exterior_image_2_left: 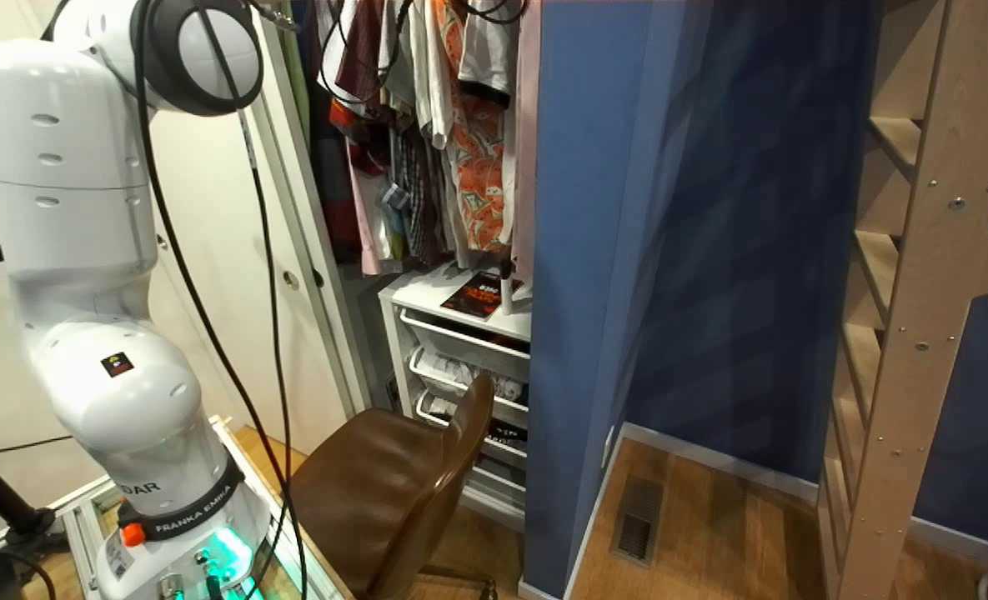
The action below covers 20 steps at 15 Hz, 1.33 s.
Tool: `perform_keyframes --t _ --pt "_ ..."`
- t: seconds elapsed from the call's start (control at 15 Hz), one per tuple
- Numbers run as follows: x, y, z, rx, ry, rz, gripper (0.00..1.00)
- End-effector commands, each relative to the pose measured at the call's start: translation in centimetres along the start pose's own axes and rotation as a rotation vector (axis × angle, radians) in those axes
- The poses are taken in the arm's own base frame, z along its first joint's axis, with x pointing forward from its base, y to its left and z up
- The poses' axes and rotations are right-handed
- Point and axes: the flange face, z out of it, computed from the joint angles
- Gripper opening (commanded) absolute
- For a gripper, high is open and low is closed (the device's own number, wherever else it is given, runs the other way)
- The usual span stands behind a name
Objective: Remove the hang wire with white shirt and put it on the chair
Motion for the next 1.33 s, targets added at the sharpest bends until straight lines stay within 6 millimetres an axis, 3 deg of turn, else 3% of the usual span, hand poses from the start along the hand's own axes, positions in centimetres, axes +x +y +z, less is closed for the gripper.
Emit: perform_keyframes --t 0.0,0.2,0.47,0.53,0.67,0.87,1.27 --pt "1.3 0.2 0.1 0.019 0.040 0.036 0.14" --pt "1.6 0.5 -0.1 0.029 0.056 0.060 0.00" --pt "1.8 0.6 -0.7 0.032 0.060 0.062 0.02" --pt "1.7 0.6 -0.7 0.029 0.054 0.058 0.34" --pt "1.6 0.5 -0.7 0.029 0.051 0.053 0.34" --pt "2.1 0.6 -1.6 0.021 0.046 0.041 0.54" --pt "4.5 1.3 -6.2 -0.044 -0.003 0.008 0.96"
